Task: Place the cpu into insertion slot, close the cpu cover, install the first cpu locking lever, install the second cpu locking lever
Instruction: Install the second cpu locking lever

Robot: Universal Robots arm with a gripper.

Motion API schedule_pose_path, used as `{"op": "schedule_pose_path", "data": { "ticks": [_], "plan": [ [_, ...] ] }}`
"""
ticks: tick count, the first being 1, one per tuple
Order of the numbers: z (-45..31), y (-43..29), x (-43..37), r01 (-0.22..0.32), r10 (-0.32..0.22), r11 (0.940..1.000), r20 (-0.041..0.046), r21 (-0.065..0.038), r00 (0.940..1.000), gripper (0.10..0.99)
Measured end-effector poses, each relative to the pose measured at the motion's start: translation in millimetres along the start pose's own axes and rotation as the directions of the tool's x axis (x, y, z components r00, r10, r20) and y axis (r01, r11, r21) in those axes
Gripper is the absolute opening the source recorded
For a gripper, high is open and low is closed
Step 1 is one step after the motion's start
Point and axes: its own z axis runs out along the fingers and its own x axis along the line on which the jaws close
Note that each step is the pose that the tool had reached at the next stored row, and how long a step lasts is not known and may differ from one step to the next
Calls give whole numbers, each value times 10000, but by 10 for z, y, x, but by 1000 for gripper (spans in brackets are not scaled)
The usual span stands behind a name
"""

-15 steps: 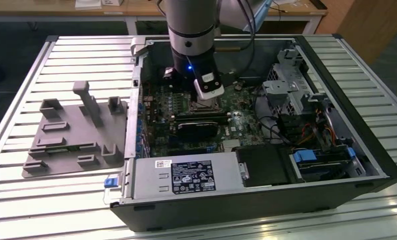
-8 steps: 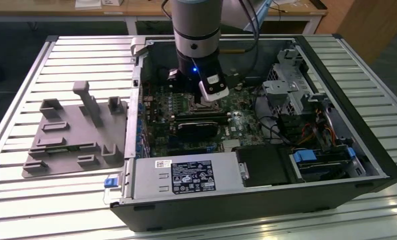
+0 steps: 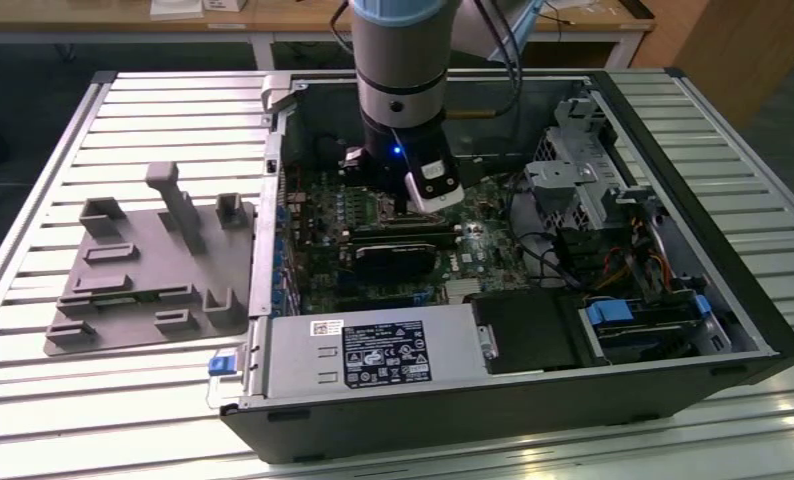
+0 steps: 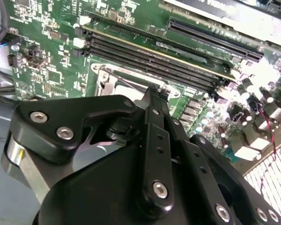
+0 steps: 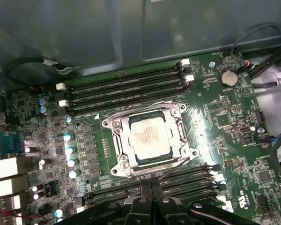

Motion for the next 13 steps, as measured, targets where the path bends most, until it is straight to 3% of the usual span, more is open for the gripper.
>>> {"op": "schedule_pose_path", "data": {
  "ticks": [13],
  "plan": [
    [190, -80, 165, -3, 3, 10000, -13, -57, 10000, 102]
  ]
}}
